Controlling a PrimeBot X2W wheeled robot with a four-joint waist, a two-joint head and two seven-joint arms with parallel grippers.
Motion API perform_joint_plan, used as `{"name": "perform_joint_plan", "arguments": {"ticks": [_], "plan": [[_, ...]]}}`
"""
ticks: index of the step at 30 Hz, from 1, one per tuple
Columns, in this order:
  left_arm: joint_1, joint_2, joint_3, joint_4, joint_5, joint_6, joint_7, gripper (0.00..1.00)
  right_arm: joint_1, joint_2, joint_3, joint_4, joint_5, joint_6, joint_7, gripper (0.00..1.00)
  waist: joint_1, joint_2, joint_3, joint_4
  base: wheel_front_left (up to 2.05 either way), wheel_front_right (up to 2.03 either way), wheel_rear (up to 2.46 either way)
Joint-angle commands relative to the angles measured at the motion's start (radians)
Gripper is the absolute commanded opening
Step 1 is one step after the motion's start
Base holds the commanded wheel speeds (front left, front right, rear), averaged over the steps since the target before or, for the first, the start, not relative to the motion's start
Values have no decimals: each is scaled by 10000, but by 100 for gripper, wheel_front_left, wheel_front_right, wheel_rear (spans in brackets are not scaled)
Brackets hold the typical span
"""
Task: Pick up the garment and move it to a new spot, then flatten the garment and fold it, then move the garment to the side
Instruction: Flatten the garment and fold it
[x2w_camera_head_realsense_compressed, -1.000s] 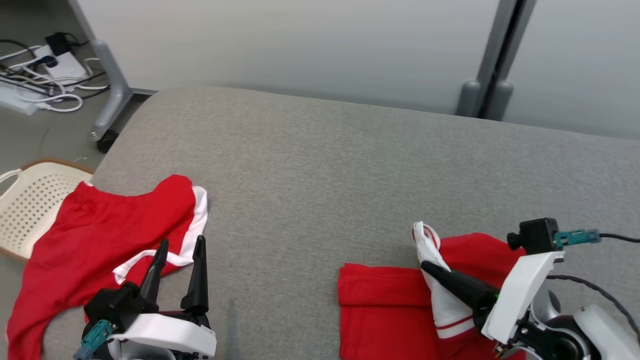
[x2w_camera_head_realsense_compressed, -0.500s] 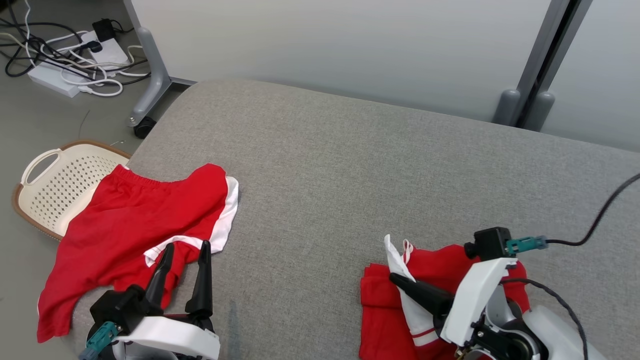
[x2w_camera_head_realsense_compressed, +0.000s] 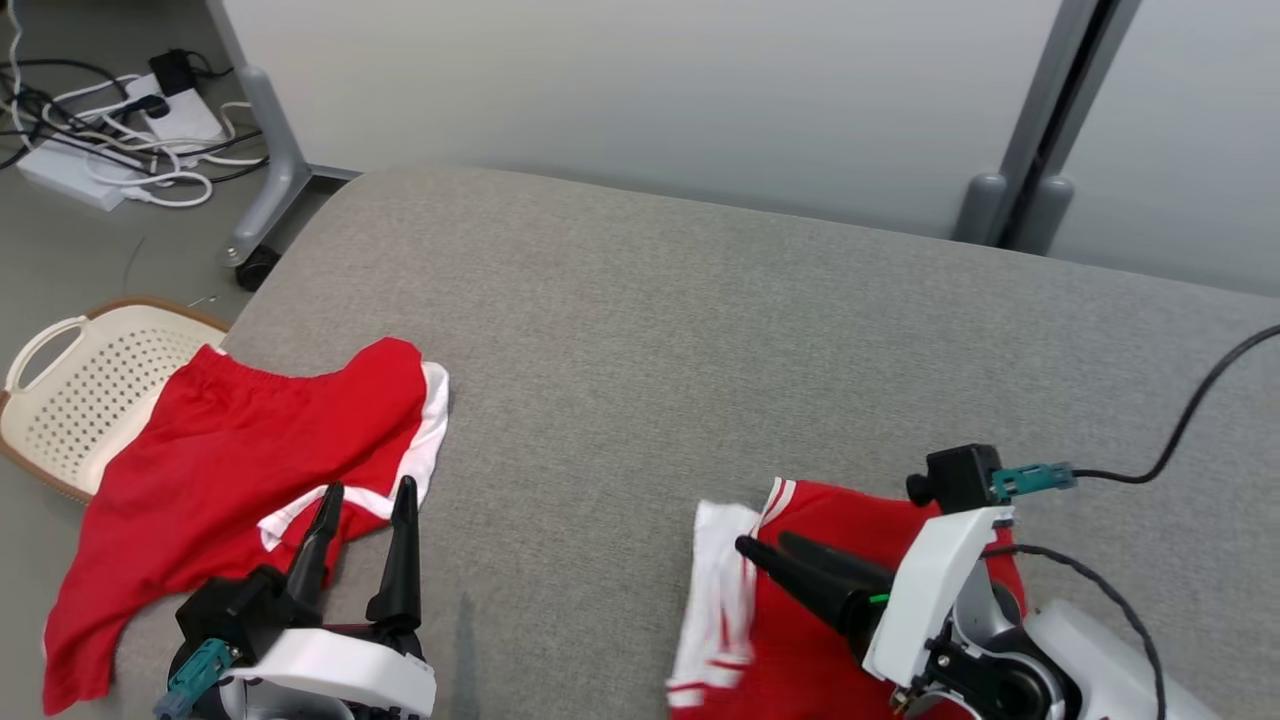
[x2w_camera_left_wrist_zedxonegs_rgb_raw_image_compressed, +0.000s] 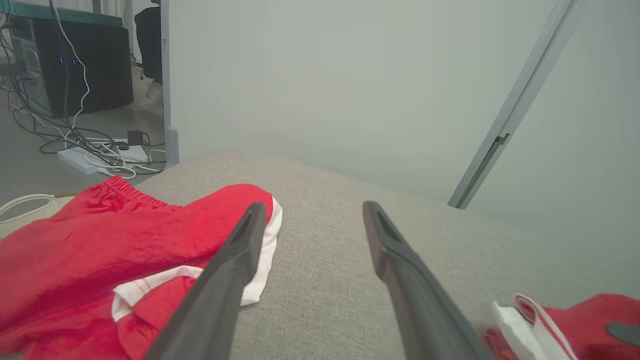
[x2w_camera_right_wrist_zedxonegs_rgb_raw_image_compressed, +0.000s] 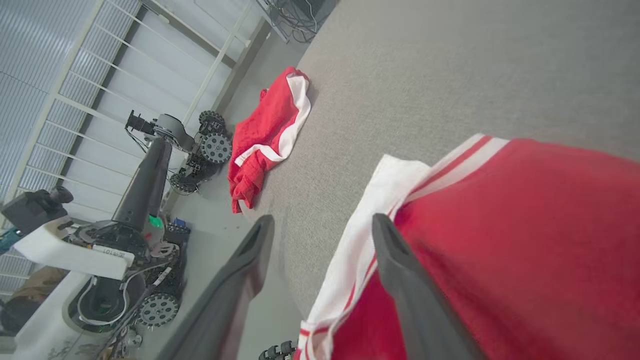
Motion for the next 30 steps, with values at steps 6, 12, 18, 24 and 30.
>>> {"name": "perform_joint_plan", "arguments": {"ticks": [6,12,18,24,30], "plan": [[79,59,-18,-37,72,-1,-10,100,162,-1036,-309,-1097,161,24,-776,100,0,0,-92,-583,0,0,0],[106,54,-139,-17,113,-36,-10,100,793,-2019,-1088,-1567,126,24,-1822,100,0,0,-175,-948,0,0,0],[120,94,-179,-18,84,-55,-10,100,1430,-2448,-1686,-1005,-205,24,-2431,100,0,0,-175,-1180,0,0,0],[-55,133,-232,-2,63,-49,-10,100,1523,-2260,-1838,-659,-451,24,-2614,100,0,0,-98,-1334,0,0,0],[-97,135,-310,42,66,-64,-10,100,1332,-1988,-1948,-33,-770,24,-2503,100,0,0,-28,-1325,0,0,0]]}}
